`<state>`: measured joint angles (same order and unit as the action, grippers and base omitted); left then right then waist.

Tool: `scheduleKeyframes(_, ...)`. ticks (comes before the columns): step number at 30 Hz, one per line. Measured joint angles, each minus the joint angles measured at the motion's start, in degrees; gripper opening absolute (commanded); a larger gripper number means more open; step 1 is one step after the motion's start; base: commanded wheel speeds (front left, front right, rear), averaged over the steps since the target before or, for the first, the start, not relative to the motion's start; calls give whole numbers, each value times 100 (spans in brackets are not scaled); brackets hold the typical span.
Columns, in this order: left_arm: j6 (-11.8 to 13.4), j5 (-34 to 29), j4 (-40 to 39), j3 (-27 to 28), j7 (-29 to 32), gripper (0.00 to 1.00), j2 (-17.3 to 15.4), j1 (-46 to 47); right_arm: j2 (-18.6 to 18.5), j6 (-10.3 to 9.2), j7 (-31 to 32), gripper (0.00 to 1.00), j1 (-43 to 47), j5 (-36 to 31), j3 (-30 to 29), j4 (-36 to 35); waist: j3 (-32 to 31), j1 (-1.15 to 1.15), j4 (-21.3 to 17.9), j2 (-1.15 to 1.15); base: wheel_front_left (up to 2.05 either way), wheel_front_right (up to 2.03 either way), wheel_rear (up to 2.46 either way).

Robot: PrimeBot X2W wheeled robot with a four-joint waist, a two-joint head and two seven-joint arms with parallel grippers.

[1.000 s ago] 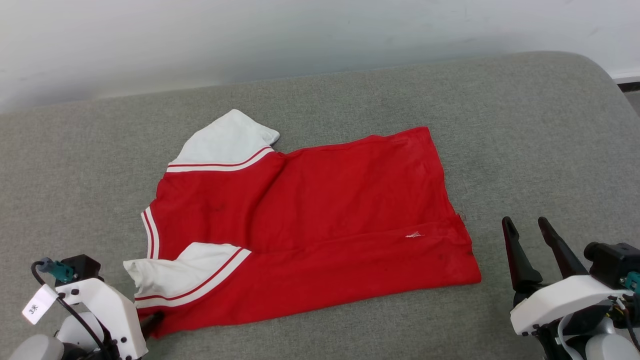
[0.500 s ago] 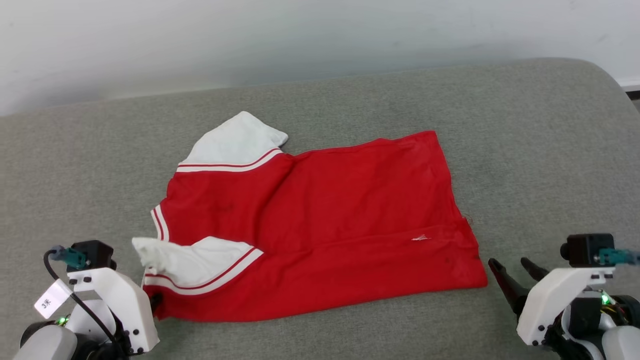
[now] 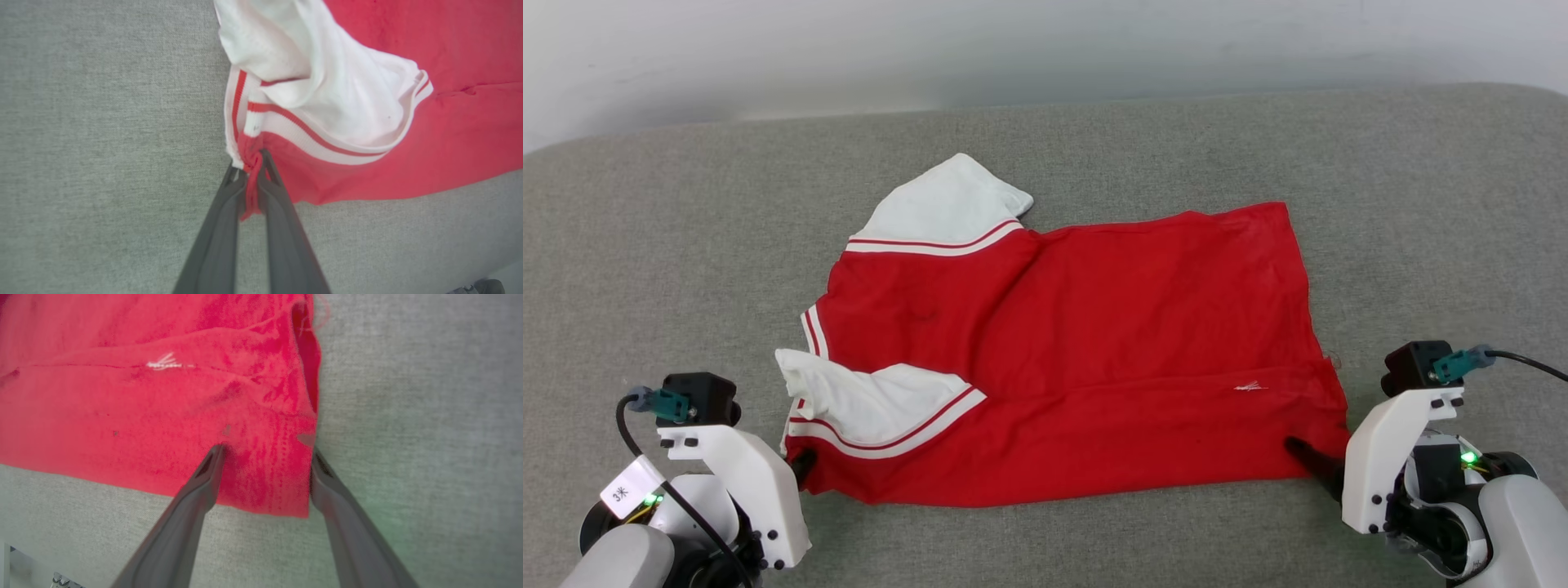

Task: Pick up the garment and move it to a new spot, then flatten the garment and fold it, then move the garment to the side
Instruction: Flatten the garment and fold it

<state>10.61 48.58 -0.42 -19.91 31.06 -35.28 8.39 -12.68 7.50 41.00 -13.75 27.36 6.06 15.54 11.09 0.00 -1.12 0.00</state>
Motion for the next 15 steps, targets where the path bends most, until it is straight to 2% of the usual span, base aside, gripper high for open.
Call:
scheduleKeyframes(4, 8, 9, -16, -7, -20, 0, 30, -15, -2, -2, 91, 100, -100, 241, 134, 201, 58, 0, 34, 0, 0, 0, 0)
scheduleKeyframes(5, 8, 14, -15, -10, -24, 0, 34, -29, -2, -2, 85, 55, -129, 270, 147, 229, 59, 0, 32, 0, 0, 0, 0)
scheduleKeyframes(6, 9, 25, -19, -11, -24, 0, 34, -47, -3, -2, 59, 31, -144, 291, 164, 256, 60, 0, 31, 0, 0, 0, 0)
scheduleKeyframes(7, 18, 31, -20, -13, -24, 0, 35, -63, -4, -2, 40, 0, -154, 305, 172, 283, 58, 0, 30, 0, 0, 0, 0)
scheduleKeyframes(15, 26, 41, -68, -18, -111, 0, 46, -174, -68, 0, -155, 0, -182, 459, 171, 397, -104, 0, 18, 0, 0, 0, 0)
